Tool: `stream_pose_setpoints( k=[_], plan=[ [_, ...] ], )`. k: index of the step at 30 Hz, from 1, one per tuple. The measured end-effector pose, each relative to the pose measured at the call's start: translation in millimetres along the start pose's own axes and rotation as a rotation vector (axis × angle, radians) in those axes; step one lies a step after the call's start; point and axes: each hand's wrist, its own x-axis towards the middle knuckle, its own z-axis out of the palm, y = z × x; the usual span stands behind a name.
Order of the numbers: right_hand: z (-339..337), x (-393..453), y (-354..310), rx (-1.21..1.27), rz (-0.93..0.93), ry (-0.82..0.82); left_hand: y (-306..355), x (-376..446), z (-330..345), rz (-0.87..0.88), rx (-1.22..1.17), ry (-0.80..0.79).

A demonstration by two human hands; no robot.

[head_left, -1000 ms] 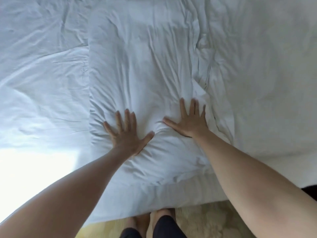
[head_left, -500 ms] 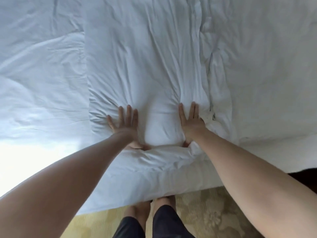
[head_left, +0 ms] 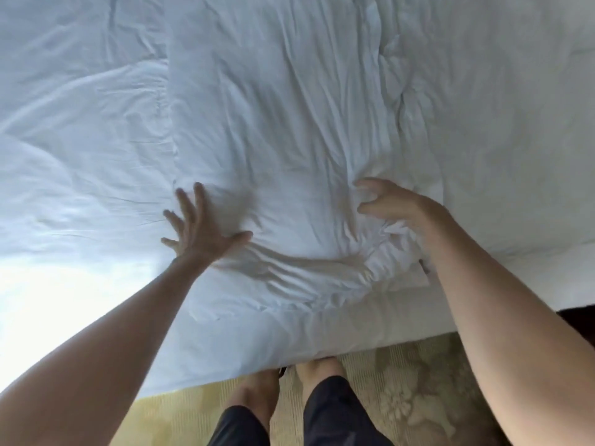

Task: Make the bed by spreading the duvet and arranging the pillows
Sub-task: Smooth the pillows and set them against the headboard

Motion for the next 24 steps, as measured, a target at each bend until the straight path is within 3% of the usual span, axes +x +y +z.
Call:
stream_pose_setpoints(
  k=[2, 6, 12, 16, 18, 24],
  plan=[
    [1, 4, 3, -0.029, 0.02, 0.123, -10, 9, -4, -0.152, -0.238, -0.048],
    [48, 11, 2, -0.162, 0.079, 0.072, -24, 15, 1, -0.324, -0.535, -0.072],
    [51, -3, -12, -0.15, 0.122, 0.06, -2, -2, -7, -0.351, -0.998, -0.053],
    [61, -34, -19, 0.211, 0.018, 0.016, 37, -29, -21, -0.366, -1.059, 0.076],
    [61, -53, -21, 0.403, -0.05, 0.04, 53, -38, -27, -0.344, -0.969, 0.14],
    [18, -91, -19, 0.723, -0.153, 0.076, 150, -92, -70, -0.1, -0.739, 0.239]
  ],
)
